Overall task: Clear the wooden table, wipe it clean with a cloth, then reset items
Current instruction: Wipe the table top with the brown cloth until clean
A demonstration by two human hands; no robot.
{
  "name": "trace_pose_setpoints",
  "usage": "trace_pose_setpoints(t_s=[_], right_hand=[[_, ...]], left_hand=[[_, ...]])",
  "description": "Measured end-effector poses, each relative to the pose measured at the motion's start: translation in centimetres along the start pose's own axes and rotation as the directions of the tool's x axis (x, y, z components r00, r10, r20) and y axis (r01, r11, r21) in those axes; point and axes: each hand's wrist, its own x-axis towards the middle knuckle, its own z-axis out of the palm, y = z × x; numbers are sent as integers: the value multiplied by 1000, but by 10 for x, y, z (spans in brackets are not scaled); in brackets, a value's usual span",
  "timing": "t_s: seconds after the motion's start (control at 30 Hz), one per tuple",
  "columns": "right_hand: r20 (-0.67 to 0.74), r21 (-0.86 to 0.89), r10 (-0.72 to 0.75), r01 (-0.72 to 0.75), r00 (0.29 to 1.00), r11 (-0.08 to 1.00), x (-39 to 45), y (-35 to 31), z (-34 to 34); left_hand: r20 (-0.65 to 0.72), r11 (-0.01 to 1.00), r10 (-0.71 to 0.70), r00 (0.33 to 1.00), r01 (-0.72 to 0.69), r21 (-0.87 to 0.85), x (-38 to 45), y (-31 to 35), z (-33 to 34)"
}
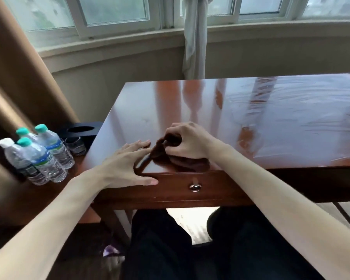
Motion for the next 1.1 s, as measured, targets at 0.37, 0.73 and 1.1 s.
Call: trace_pose_setpoints(t_s=[0.37,0.73,1.1], right_hand=[[-139,-121,162,-179,977,976,24,-19,35],[-206,-145,251,-283,946,948,318,77,83],[-114,-124,170,-184,979,975,203,19,70]], left_hand=[[-324,923,-382,866,376,-82,83,-59,-28],[-351,861,-476,807,508,1,112,-101,-8],[-334,868,-485,808,491,-71,113,-95,-11]])
